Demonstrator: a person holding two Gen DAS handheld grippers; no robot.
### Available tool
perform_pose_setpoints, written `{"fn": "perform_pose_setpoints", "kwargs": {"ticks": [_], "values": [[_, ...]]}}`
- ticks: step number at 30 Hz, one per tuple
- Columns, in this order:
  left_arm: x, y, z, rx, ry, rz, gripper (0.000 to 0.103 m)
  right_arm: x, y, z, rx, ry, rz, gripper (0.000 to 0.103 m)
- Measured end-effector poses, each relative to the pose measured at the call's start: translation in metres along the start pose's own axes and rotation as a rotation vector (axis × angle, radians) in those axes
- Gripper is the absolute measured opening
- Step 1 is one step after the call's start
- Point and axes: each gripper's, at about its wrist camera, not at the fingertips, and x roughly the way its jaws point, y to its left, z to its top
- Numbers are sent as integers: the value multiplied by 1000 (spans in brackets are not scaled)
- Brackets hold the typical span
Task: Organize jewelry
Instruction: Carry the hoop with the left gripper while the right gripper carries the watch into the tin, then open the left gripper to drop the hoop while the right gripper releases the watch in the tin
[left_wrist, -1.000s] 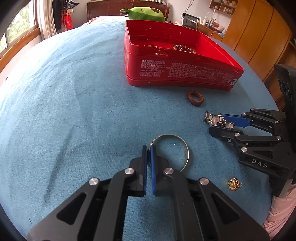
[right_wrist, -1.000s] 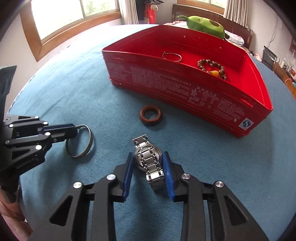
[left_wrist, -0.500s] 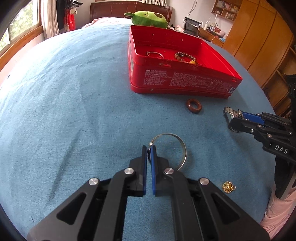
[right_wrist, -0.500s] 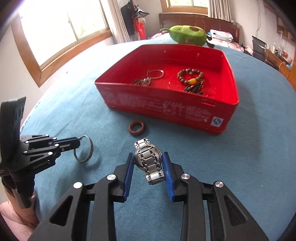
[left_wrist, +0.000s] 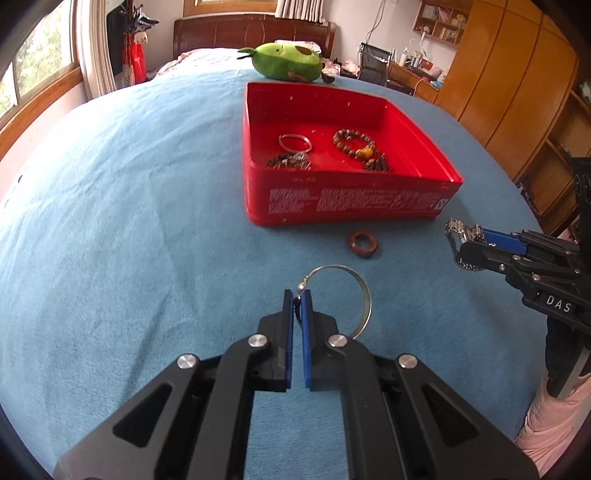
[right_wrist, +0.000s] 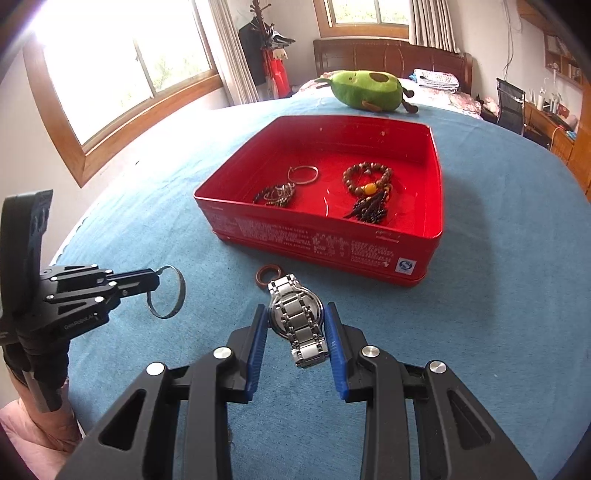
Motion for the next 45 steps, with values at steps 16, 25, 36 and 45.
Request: {"fn": "perform_pose_setpoints", "kwargs": {"ticks": [16, 25, 36, 45], "values": [[-27, -20, 43, 41, -72, -16, 2, -22, -19, 39, 54, -60, -25, 31], [-7, -23, 106, 17, -90, -16, 2, -3, -45, 90, 111, -83, -49, 31], [90, -11, 150, -52, 40, 2, 3, 84, -69, 119, 161, 47, -45, 31], [127, -9, 161, -51, 101, 18, 3, 114, -76, 125, 155, 102, -68, 31]]}}
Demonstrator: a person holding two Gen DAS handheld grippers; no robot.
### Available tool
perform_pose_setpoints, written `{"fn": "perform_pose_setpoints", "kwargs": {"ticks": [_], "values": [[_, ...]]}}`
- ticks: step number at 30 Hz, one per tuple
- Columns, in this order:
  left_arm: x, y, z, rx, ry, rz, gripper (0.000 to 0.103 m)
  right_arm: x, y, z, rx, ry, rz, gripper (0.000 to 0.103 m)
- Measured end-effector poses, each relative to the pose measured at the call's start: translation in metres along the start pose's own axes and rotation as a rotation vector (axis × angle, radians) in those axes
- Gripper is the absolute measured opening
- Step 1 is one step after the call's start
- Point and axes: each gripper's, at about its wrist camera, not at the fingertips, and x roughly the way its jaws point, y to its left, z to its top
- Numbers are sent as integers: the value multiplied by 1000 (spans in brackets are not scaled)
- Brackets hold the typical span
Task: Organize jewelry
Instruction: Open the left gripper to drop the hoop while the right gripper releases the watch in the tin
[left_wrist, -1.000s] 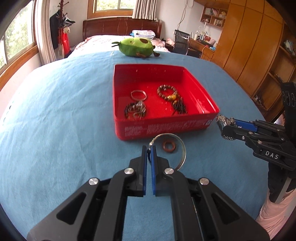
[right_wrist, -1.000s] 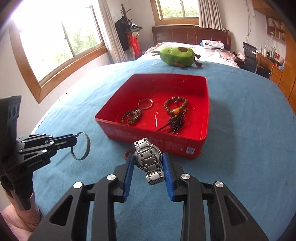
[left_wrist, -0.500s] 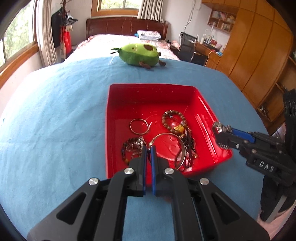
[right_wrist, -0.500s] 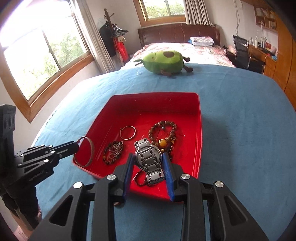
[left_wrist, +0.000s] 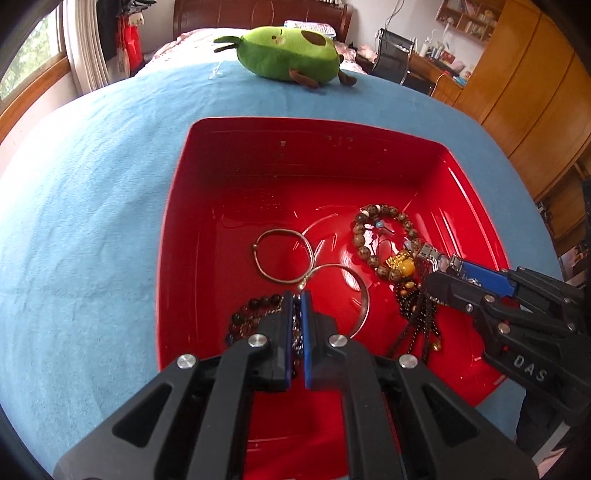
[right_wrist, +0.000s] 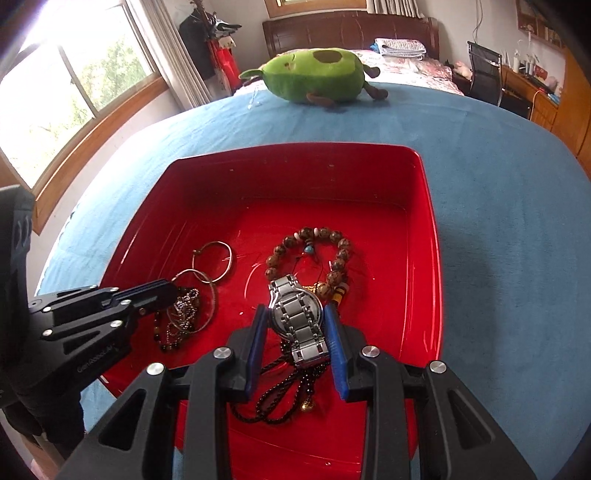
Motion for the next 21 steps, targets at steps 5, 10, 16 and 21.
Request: {"fn": "perform_pose_setpoints", "kwargs": {"ticks": [5, 10, 16, 21], "values": [[5, -2, 4, 0, 8, 3, 3, 9, 4, 1, -9, 18, -9, 31], [7, 2, 5, -10, 15, 6, 7, 6, 6, 1, -16, 6, -12, 32], [-13, 6, 4, -21, -35, 0, 20, -21, 4, 1, -5, -55, 10, 32], [-49, 4, 1, -26, -117, 6, 29, -61, 4, -3, 2, -145, 26, 32]]}}
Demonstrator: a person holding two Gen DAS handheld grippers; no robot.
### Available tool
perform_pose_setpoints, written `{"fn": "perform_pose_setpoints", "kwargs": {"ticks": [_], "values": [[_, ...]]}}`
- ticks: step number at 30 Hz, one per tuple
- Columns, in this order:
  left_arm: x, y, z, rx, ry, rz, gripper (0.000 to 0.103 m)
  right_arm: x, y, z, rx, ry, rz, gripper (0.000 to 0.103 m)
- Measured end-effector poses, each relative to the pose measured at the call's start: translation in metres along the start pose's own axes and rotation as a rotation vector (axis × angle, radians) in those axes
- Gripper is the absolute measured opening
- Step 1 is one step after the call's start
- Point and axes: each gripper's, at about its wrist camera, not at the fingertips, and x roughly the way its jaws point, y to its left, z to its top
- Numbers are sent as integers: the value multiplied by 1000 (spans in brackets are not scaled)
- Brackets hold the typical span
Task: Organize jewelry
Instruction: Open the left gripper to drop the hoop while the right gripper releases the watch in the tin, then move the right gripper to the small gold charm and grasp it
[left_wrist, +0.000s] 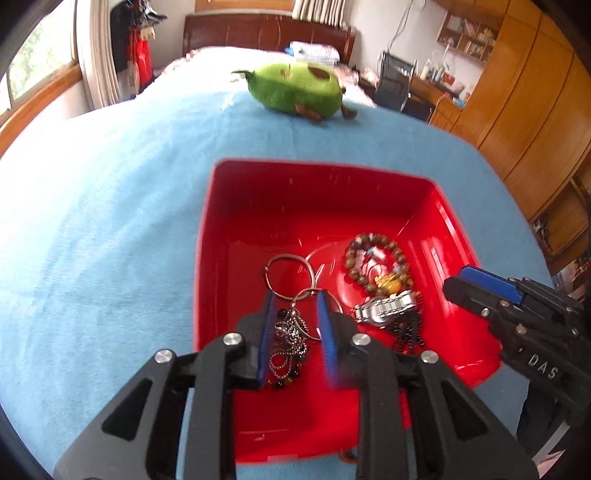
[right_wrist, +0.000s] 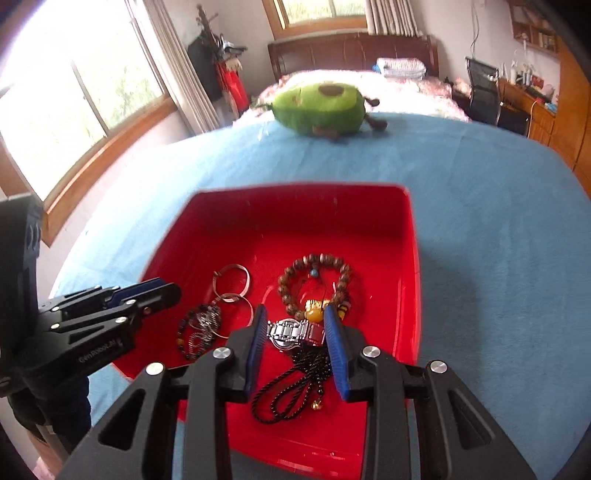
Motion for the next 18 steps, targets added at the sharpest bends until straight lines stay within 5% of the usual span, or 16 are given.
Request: {"fn": "perform_pose_setpoints", "kwargs": {"ticks": [6, 12, 18], "values": [[-54, -10, -11, 11, -148, 53, 70, -34, 6, -4, -20, -75, -21, 39], [-82, -17, -26, 25, -196, 57, 81, -56, 14, -15, -44, -114, -45, 49], [-105, -23, -52, 45, -228, 70, 87, -73, 26, -33, -76, -125, -47, 73]]}}
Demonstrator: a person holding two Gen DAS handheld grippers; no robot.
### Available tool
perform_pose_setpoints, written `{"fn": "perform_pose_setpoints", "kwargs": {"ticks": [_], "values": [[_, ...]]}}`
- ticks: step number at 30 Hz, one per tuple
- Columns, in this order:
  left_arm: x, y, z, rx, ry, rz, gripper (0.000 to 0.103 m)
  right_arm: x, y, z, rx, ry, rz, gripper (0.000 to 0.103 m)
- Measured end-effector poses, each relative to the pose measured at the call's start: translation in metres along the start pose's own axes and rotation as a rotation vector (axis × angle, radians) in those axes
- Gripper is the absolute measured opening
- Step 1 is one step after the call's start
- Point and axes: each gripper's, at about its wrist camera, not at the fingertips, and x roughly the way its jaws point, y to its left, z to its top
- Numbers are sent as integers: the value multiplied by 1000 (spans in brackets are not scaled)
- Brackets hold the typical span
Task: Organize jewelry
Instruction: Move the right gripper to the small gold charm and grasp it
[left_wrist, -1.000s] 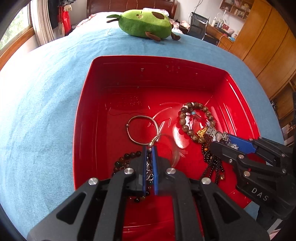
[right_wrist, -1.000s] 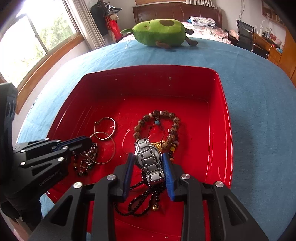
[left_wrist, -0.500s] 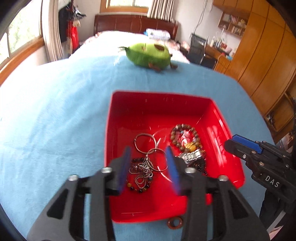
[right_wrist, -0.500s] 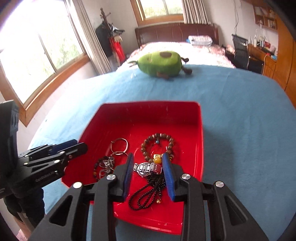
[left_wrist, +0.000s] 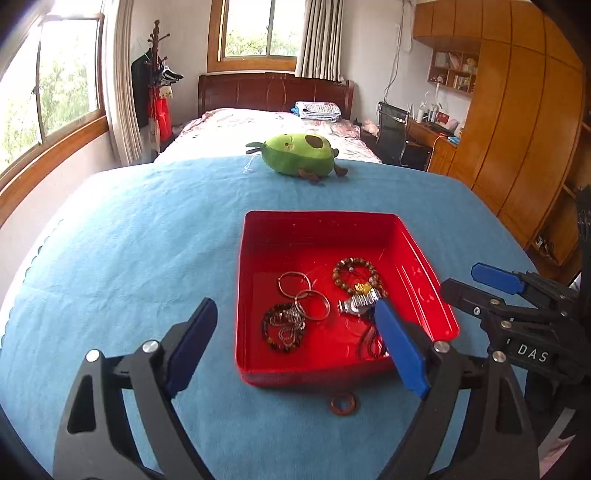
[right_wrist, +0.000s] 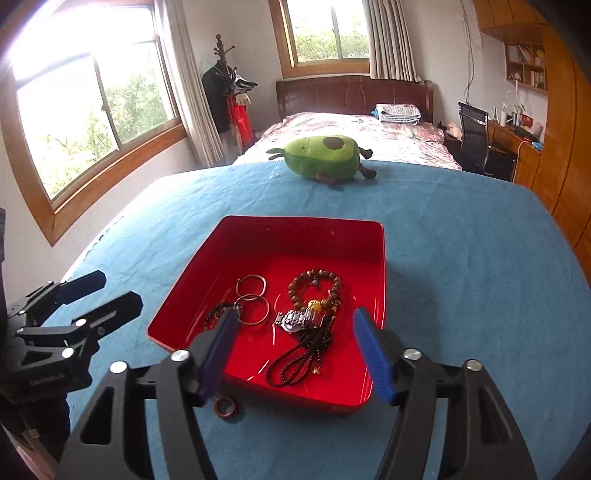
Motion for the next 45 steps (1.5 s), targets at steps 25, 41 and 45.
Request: {"fn": "perform_pose_setpoints", "kwargs": {"ticks": [25, 41, 45], "values": [[-70, 8, -114, 3, 24, -1, 95, -37, 41, -130, -94, 176, 150, 99], [-55, 60, -167, -100, 161, 101, 95, -29, 47, -181, -65, 302, 284, 75], [-52, 56, -170, -73, 173, 111, 95, -23, 54, -189, -84, 324, 277, 62]]}}
